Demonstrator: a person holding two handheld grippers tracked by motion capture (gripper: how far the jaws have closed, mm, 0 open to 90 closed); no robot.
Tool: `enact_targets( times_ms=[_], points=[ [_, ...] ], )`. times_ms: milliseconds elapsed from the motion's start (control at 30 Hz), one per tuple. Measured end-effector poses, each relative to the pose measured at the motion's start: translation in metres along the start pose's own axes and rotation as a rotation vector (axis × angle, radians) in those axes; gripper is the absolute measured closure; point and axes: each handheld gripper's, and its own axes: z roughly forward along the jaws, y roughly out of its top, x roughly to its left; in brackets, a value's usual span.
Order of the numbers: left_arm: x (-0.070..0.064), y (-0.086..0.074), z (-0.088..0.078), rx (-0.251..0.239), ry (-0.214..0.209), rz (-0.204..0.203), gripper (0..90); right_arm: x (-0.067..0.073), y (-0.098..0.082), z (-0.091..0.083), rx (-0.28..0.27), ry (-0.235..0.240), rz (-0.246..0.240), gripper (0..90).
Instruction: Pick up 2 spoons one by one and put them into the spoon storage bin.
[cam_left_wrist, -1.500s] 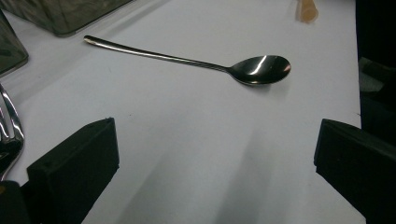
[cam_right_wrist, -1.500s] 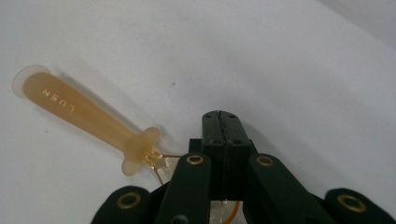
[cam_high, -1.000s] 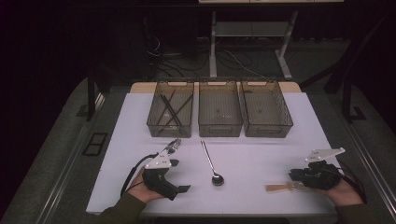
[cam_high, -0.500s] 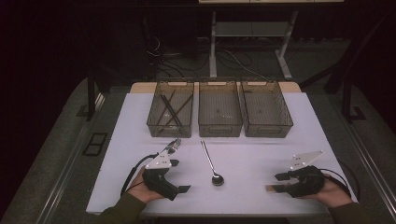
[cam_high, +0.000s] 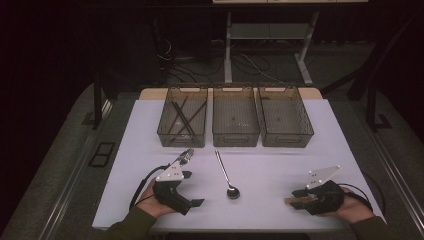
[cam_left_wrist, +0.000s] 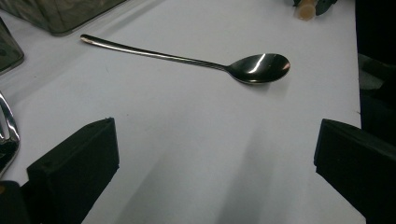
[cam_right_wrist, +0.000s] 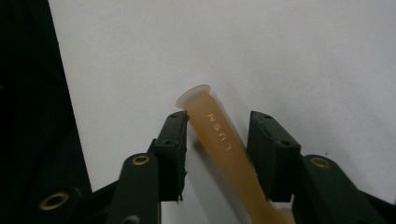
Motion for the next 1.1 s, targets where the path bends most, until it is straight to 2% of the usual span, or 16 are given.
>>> enact_targets(
  times_ms=[367, 633, 1100],
  points=[
    [0.000, 0.000, 0.000, 0.000, 0.001, 0.003, 0.0, 0.001, 0.000, -0.001, 0.005, 0.020, -0.025, 73.3],
    [0.000, 0.000, 0.000, -0.003, 0.000, 0.002, 0.0, 0.000, 0.001, -0.001, 0.011, 0.034, -0.013, 74.2],
    [0.000, 0.000, 0.000, -0.002, -0.001, 0.001, 0.0, -0.010, 0.012, -0.004, -0.036, -0.006, 0.034, 74.1]
  ],
)
